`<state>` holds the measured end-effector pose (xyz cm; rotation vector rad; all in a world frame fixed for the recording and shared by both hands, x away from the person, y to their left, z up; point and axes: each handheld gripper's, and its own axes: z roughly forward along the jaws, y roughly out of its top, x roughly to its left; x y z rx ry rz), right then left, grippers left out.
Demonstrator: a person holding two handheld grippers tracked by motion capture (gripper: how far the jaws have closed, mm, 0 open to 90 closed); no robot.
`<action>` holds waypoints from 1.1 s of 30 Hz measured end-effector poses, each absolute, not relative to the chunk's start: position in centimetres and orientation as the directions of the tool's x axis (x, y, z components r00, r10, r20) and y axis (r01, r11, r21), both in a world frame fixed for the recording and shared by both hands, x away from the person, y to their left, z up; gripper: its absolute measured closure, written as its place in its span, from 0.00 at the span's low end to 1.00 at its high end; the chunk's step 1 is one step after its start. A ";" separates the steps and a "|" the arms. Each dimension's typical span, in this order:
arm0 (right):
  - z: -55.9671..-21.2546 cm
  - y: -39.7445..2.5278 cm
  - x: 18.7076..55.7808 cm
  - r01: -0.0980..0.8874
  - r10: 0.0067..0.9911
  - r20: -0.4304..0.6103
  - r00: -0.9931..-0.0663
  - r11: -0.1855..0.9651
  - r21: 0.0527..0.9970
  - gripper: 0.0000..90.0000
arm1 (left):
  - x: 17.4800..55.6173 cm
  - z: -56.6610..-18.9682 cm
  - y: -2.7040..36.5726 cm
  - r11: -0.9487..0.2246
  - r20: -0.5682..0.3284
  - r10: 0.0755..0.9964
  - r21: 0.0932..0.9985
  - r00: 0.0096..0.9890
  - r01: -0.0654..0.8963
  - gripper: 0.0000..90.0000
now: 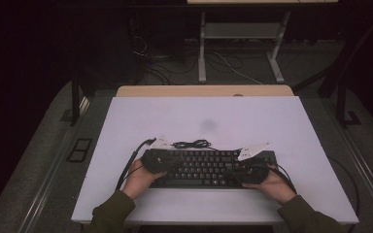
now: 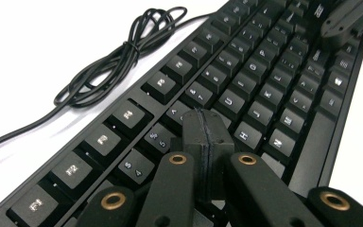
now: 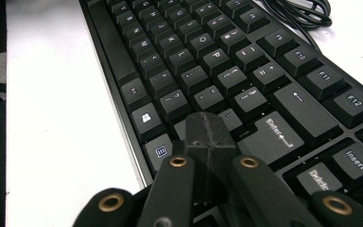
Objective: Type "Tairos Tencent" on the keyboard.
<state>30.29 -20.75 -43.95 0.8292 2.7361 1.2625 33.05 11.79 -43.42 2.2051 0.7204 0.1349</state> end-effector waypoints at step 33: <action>-43.8 -20.8 30.3 0.454 0.472 0.195 -0.860 0.530 0.716 0.99 | 32.1 -42.5 14.8 -0.446 -0.113 0.573 0.788 0.812 0.424 0.17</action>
